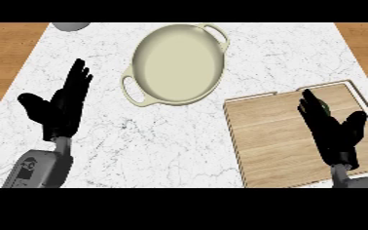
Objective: Pick the squash from the tray and place it in the pot
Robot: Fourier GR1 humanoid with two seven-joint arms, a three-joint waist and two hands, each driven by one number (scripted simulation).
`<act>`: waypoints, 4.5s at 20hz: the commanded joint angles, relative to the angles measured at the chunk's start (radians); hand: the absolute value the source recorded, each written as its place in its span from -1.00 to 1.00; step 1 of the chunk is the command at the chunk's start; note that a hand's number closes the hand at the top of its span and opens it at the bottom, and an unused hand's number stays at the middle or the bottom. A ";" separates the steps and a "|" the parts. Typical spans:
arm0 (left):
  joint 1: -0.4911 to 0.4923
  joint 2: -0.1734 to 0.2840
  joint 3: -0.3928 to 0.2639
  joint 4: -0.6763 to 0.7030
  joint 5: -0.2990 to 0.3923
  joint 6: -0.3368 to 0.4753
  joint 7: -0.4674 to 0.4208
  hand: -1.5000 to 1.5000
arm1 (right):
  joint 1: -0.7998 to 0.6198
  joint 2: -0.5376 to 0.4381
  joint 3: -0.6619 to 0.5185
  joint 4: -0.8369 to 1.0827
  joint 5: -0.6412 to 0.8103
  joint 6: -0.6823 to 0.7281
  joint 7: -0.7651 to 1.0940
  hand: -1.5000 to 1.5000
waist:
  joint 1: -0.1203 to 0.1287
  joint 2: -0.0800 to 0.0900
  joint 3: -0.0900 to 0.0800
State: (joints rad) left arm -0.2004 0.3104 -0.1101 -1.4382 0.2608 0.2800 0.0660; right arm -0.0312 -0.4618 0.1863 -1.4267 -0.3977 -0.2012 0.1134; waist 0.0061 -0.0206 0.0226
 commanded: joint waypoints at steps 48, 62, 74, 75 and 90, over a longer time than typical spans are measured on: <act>0.273 0.127 0.076 -0.147 -0.213 -0.109 0.065 0.00 | -0.460 -0.349 0.102 0.298 0.734 0.771 0.023 -1.00 | 0.004 0.020 -0.022; 0.208 0.088 0.153 -0.119 -0.252 -0.175 0.096 0.00 | -0.501 -0.174 0.069 0.451 0.973 0.765 0.017 -1.00 | 0.004 0.023 -0.022; 0.262 0.019 0.189 -0.128 -0.320 -0.208 0.055 0.00 | -0.516 -0.119 -0.035 0.479 1.096 0.810 -0.007 -1.00 | 0.000 0.021 -0.023; 0.255 0.075 0.220 -0.185 -0.276 -0.249 0.118 0.00 | -0.505 -0.139 -0.021 0.594 1.125 0.707 -0.119 -1.00 | 0.006 0.022 -0.022; 0.235 -0.021 0.227 -0.046 -0.348 -0.237 -0.013 0.00 | -0.523 -0.052 -0.024 0.628 1.248 0.676 -0.201 1.00 | 0.002 0.023 -0.023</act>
State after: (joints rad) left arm 0.0308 0.2985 0.0969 -1.5524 -0.0867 0.0535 0.1282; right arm -0.5600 -0.5671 0.1545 -0.8454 0.8282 0.4958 -0.0695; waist 0.0055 -0.0071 -0.0090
